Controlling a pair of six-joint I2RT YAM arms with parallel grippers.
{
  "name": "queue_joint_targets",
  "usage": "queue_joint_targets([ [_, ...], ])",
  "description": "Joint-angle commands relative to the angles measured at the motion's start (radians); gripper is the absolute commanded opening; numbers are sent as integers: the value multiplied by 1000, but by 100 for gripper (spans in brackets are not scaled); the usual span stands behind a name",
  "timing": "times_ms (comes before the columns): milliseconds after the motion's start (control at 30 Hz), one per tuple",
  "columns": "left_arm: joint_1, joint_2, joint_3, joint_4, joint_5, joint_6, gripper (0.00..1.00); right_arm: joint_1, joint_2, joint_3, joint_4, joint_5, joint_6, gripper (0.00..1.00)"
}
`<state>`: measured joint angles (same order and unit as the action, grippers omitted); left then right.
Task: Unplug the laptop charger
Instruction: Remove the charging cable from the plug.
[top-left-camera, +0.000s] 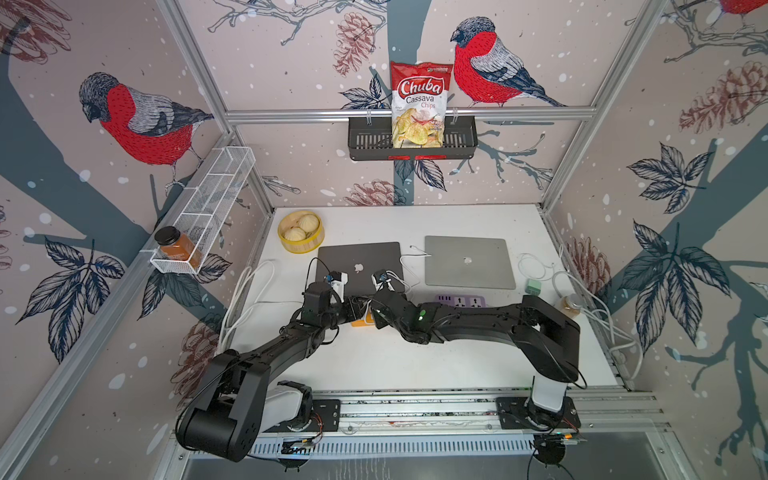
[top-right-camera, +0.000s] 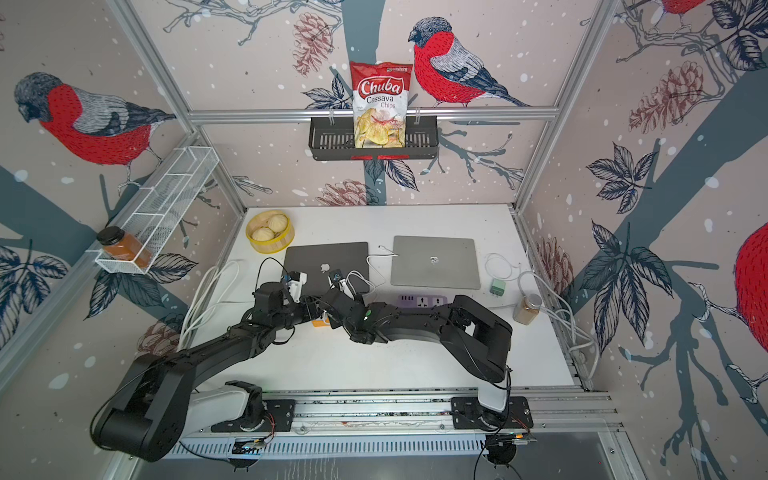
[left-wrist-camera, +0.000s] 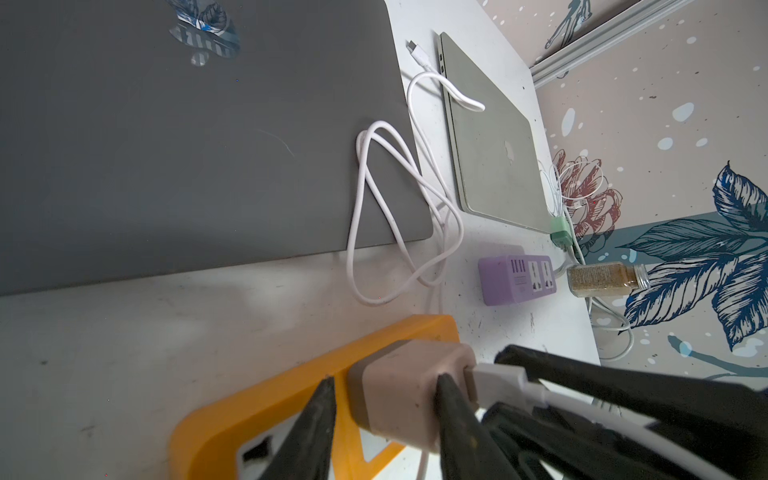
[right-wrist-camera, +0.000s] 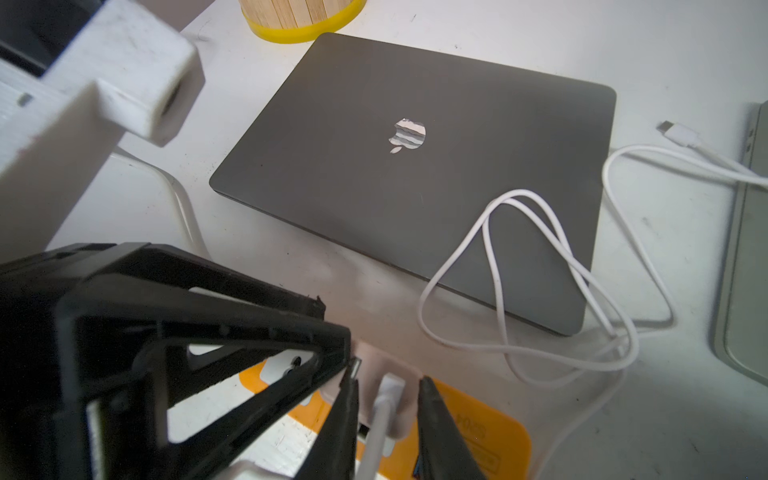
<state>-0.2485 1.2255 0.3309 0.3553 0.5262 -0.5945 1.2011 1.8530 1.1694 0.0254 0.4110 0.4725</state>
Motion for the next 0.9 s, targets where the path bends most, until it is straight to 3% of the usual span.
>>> queue_joint_targets([
  [0,-5,2,-4,-23,-1,15,40,8,12,13,22,15,-7,25],
  [233,-7,11,-3,-63,-25,19,40,32,23,38,19,51,-24,20],
  [667,-13,38,0,-110,-64,21,39,32,-15,56,-42,106,-28,19],
  [867,-13,37,1,-107,-69,15,38,16,-88,-8,-50,101,-10,17],
])
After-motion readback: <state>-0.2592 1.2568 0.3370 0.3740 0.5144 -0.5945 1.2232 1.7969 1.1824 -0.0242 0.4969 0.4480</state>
